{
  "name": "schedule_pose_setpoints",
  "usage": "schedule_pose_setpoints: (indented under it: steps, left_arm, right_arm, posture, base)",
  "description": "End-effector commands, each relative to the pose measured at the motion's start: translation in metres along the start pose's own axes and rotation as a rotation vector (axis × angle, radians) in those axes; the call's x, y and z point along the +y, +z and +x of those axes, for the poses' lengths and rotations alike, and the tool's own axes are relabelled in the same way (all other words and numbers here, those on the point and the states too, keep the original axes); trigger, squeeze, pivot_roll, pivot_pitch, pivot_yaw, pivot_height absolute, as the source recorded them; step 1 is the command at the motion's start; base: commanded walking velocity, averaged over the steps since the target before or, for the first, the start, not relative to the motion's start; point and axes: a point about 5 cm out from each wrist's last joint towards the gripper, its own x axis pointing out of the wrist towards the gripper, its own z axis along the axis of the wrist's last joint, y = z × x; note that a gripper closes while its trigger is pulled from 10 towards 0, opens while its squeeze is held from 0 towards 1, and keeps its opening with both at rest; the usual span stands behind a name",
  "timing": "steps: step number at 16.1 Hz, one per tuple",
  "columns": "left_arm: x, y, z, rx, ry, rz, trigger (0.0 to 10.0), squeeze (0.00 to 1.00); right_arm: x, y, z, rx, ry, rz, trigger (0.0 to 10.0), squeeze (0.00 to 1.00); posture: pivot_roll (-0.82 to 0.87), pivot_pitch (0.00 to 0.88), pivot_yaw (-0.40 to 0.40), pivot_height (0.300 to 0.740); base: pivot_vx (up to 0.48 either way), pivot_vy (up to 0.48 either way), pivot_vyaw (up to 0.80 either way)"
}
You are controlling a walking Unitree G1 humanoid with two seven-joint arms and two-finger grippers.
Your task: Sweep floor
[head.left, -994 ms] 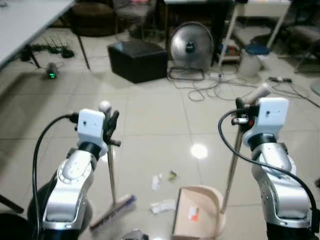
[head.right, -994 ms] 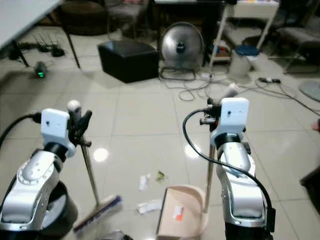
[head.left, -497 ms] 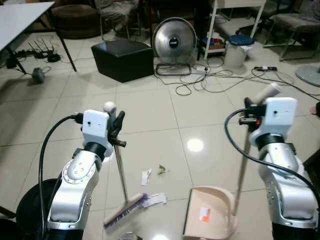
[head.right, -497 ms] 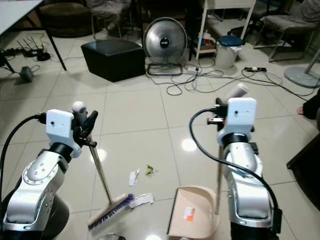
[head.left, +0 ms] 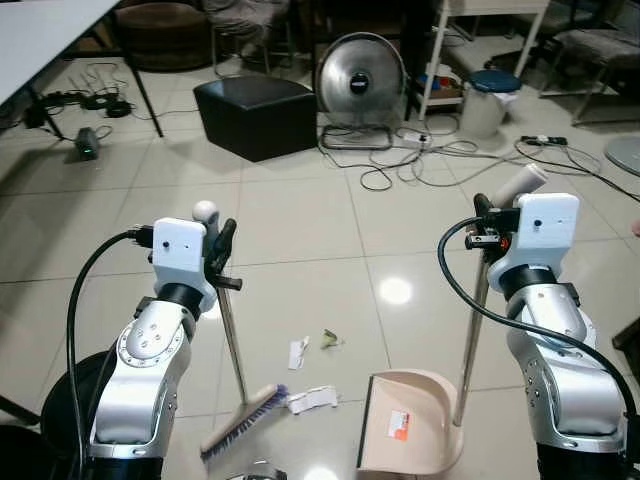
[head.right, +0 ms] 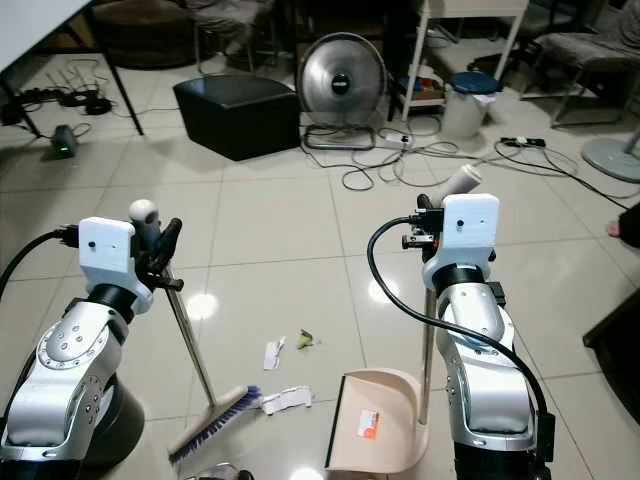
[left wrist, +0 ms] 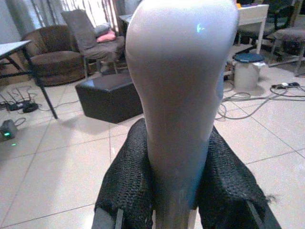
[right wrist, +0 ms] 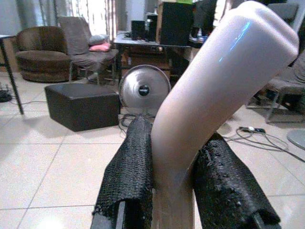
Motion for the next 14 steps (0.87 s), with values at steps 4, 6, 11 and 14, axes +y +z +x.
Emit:
schedule_pose_setpoints:
  steps: [4, 6, 11, 14]
  left_arm:
    - [0.0011, 0.0147, 0.0025, -0.086, 0.021, 0.017, 10.0, 0.0]
    - [-0.0004, 0.0151, 0.0027, -0.087, 0.015, 0.027, 10.0, 0.0]
    - [-0.0004, 0.0143, 0.0075, -0.085, 0.013, 0.027, 10.0, 0.0]
    - [-0.0048, 0.0152, 0.0101, -0.089, -0.009, 0.026, 10.0, 0.0]
  right_arm:
    - [0.0096, 0.0089, 0.0054, -0.058, 0.051, -0.037, 10.0, 0.0]
    - [0.0088, 0.0094, 0.0071, -0.072, 0.038, -0.046, 10.0, 0.0]
    - [0.0058, 0.0025, 0.0049, -0.048, 0.014, -0.029, 10.0, 0.0]
    - [0.0055, 0.0005, 0.0029, -0.044, 0.015, -0.025, 10.0, 0.0]
  posture:
    - [0.02, 0.0, -0.002, 0.74]
    - [0.03, 0.0, -0.003, 0.74]
    - [0.02, 0.0, 0.016, 0.74]
    - [0.01, 0.0, 0.019, 0.74]
  base:
    - [0.063, 0.0, 0.4]
    - [0.3, 0.0, 0.48]
    - [0.341, 0.0, 0.0]
    - [0.361, 0.0, 0.0]
